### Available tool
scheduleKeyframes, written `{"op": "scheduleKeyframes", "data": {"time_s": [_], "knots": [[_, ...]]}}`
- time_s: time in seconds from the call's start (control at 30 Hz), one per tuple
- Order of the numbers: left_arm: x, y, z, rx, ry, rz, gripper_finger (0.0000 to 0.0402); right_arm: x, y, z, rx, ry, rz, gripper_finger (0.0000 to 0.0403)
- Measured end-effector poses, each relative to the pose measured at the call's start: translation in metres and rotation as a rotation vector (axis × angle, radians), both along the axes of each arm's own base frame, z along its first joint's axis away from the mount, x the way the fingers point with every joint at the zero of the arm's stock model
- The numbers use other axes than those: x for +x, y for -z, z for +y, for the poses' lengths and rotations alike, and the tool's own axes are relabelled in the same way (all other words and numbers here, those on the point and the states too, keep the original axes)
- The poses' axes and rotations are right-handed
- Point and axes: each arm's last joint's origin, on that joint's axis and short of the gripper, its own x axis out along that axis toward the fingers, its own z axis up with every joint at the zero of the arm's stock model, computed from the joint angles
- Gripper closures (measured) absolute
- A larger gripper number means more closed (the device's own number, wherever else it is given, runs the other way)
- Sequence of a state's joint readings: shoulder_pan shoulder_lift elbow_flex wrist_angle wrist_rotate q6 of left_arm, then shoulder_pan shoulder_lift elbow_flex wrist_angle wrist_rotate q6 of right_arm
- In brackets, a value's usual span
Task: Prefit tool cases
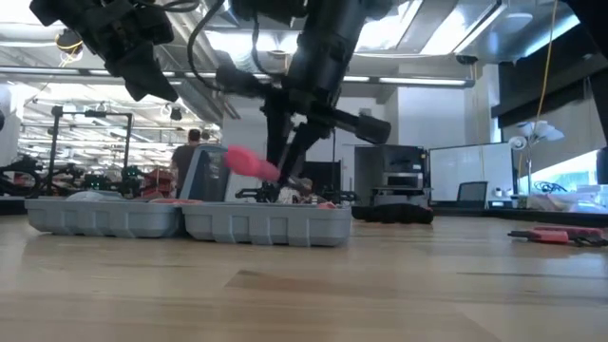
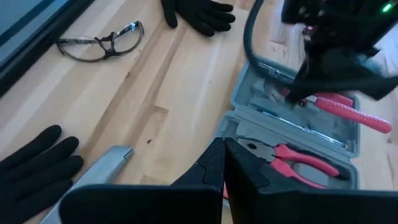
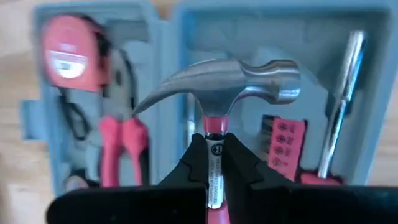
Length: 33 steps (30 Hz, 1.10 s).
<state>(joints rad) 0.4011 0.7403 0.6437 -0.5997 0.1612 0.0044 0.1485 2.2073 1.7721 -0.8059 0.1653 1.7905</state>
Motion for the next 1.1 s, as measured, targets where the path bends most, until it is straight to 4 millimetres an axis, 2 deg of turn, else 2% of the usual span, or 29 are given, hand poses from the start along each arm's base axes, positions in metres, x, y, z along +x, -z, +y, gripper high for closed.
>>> {"op": "scheduleKeyframes", "data": {"time_s": [0.1, 0.23, 0.73, 0.83, 1.1], "knots": [[0.0, 0.0, 0.0, 0.013, 0.01, 0.001, 0.0401, -0.003, 0.006, 0.0, -0.006, 0.039, 0.039, 0.0391], [0.0, 0.0, 0.0, 0.024, 0.019, 0.001, 0.0402, -0.003, 0.003, -0.005, -0.014, 0.066, 0.04, 0.0391], [0.001, 0.0, 0.0, 0.028, 0.02, -0.003, 0.0401, 0.0, 0.007, -0.018, -0.002, 0.075, 0.018, 0.0389], [0.001, 0.0, 0.0, 0.026, 0.019, -0.003, 0.0401, -0.001, 0.007, -0.019, -0.023, 0.08, 0.023, 0.0355], [0.001, 0.0, 0.0, 0.026, 0.019, -0.003, 0.0401, -0.001, 0.007, -0.019, -0.066, 0.023, 0.029, 0.0212]]}}
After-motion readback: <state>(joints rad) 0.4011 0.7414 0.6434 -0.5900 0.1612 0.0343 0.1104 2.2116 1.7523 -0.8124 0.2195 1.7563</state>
